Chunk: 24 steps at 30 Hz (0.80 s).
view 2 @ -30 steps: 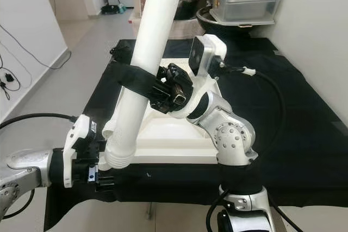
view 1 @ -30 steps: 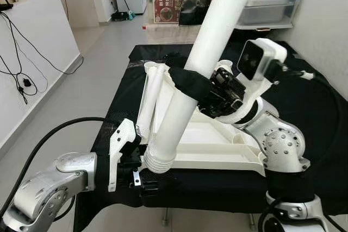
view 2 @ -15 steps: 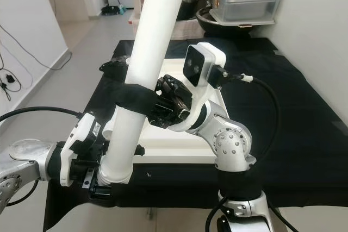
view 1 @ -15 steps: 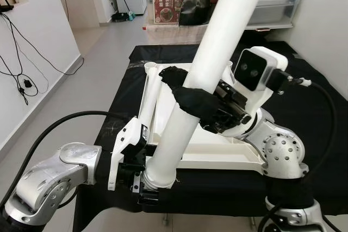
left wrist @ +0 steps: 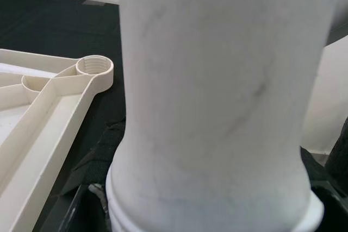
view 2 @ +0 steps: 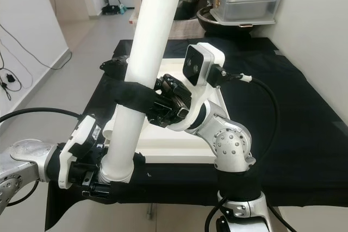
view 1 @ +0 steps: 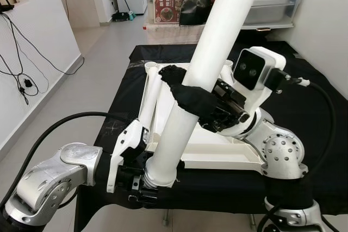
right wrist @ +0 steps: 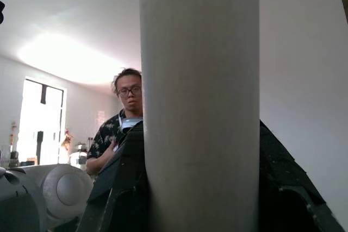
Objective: Building children table
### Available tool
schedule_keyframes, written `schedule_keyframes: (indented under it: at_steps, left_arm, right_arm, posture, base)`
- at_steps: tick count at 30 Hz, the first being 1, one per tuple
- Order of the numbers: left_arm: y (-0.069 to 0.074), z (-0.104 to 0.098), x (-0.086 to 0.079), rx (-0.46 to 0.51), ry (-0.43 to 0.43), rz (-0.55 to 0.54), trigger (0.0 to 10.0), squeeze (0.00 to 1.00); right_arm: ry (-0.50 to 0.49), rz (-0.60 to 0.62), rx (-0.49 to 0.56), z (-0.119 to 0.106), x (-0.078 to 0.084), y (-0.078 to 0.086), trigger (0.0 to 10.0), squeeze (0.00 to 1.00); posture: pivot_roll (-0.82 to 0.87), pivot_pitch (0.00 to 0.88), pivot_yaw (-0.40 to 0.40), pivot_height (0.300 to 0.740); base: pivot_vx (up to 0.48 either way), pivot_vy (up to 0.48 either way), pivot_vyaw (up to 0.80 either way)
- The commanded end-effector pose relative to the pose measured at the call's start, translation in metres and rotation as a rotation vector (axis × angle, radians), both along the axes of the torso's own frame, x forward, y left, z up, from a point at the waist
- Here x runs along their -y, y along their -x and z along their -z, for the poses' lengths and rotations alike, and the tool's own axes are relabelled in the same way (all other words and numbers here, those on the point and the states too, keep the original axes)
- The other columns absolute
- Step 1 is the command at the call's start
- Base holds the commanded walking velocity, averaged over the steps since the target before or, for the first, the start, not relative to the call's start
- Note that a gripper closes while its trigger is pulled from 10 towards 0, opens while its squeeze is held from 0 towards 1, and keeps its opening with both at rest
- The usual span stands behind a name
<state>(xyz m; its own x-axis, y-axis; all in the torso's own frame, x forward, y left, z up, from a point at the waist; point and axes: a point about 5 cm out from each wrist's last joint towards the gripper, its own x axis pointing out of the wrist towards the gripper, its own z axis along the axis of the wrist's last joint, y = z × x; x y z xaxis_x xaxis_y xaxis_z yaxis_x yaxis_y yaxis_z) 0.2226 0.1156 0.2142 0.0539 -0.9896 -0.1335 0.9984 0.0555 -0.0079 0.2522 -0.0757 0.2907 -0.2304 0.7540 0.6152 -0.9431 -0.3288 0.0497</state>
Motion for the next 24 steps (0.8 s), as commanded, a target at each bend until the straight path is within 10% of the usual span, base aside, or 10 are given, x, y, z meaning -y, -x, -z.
schedule_keyframes:
  at_steps: [1, 6, 7, 9, 10, 22, 23, 24]
  left_arm:
    - [-0.001, -0.006, 0.005, 0.04, 0.047, -0.005, 0.0, 0.0]
    - [-0.002, -0.008, 0.003, 0.048, 0.058, -0.031, 0.0, 0.0]
    - [-0.004, -0.008, 0.001, 0.055, 0.056, -0.062, 7.3, 0.0]
    - [-0.006, -0.008, -0.001, 0.064, 0.051, -0.085, 7.3, 0.0]
    - [-0.006, -0.008, -0.003, 0.07, 0.044, -0.099, 10.0, 0.0]
    - [-0.023, -0.007, -0.029, 0.162, -0.087, -0.352, 10.0, 0.0]
    - [-0.027, -0.003, -0.032, 0.175, -0.121, -0.416, 10.0, 0.0]
    - [-0.032, 0.001, -0.036, 0.192, -0.164, -0.494, 10.0, 0.0]
  right_arm:
    - [-0.003, -0.1, -0.01, 0.002, -0.015, 0.01, 0.0, 0.0]
    - [0.002, -0.035, -0.021, 0.002, -0.015, 0.005, 0.0, 0.0]
    - [0.022, 0.019, -0.041, 0.003, -0.016, -0.001, 10.0, 0.0]
    - [0.061, 0.1, -0.078, 0.006, -0.018, -0.008, 10.0, 0.0]
    - [0.082, 0.137, -0.112, 0.008, -0.019, -0.013, 10.0, 1.0]
    - [0.235, 0.509, -0.252, 0.019, -0.008, -0.047, 10.0, 0.93]
    - [0.237, 0.557, -0.27, 0.019, -0.007, -0.051, 10.0, 0.0]
    - [0.24, 0.608, -0.287, 0.019, -0.006, -0.054, 10.0, 0.0]
  posture:
    - [0.03, 0.0, 0.035, 0.74]
    - [0.04, 0.0, 0.031, 0.74]
    - [0.04, 0.0, 0.027, 0.74]
    - [0.04, 0.0, 0.025, 0.74]
    - [0.04, 0.0, 0.024, 0.74]
    - [0.03, 0.0, 0.026, 0.74]
    - [0.04, 0.0, 0.023, 0.74]
    - [0.04, 0.0, 0.023, 0.74]
  base:
    - [0.0, 0.0, 0.0]
    - [0.0, 0.0, 0.0]
    - [0.0, 0.0, 0.0]
    - [0.0, 0.0, 0.0]
    - [0.0, 0.0, 0.0]
    - [0.0, 0.0, 0.0]
    - [0.0, 0.0, 0.0]
    - [0.0, 0.0, 0.0]
